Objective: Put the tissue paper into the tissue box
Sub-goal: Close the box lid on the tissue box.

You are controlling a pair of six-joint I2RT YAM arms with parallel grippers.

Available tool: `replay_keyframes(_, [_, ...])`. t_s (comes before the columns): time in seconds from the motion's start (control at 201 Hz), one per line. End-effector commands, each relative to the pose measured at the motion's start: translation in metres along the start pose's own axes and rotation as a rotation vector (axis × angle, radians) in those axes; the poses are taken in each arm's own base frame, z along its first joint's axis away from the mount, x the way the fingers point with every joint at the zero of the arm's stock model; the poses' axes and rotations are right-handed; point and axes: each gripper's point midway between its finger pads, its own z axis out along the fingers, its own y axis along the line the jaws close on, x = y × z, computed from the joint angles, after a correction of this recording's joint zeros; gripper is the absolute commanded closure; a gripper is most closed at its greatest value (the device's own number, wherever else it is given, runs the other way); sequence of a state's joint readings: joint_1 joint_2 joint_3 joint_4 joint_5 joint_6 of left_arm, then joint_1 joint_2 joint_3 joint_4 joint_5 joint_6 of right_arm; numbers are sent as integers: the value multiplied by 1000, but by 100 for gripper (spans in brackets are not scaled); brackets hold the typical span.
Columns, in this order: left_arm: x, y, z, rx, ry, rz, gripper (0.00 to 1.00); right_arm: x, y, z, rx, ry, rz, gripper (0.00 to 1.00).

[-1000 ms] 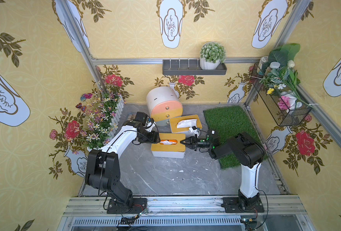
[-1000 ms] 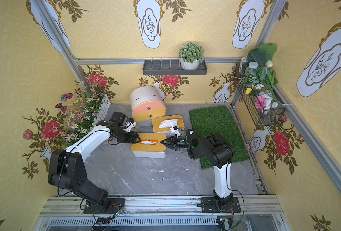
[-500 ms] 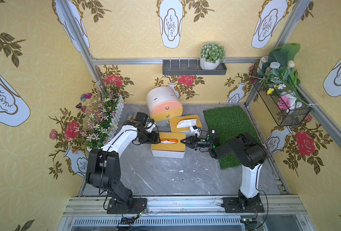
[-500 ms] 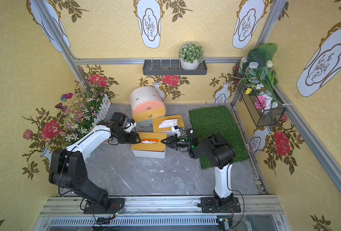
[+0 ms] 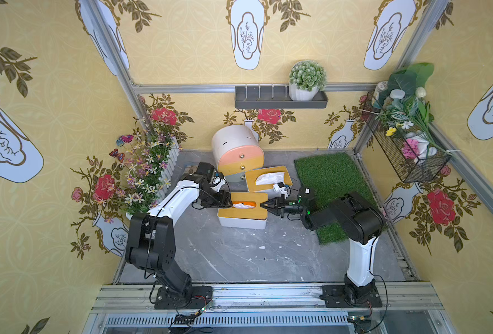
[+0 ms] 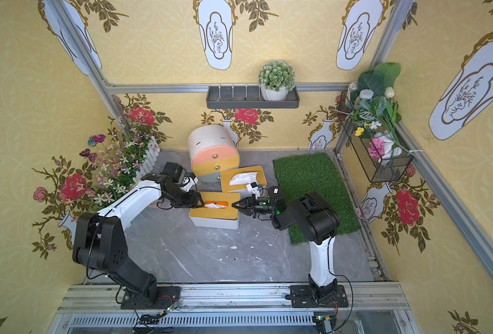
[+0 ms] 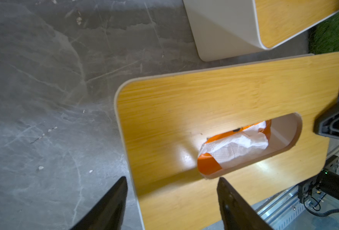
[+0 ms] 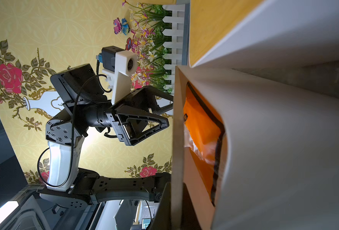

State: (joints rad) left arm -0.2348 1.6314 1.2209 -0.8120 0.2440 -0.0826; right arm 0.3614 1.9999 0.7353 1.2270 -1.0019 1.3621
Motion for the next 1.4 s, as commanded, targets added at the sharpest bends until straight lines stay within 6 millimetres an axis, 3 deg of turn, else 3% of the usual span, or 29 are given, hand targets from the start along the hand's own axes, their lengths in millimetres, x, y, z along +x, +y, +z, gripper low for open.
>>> replay_keyframes(0.0, [2,-1,1,12,12,3,27,2,8,-1,-23,10,-29,100])
replay_keyframes(0.986, [7,0,11,23,65,-12,35,11,0,7,-11,50,14,100])
replay_keyframes(1.394, [11,5,18,10,101,-27,47,13,-1,9,-10,62,15,100])
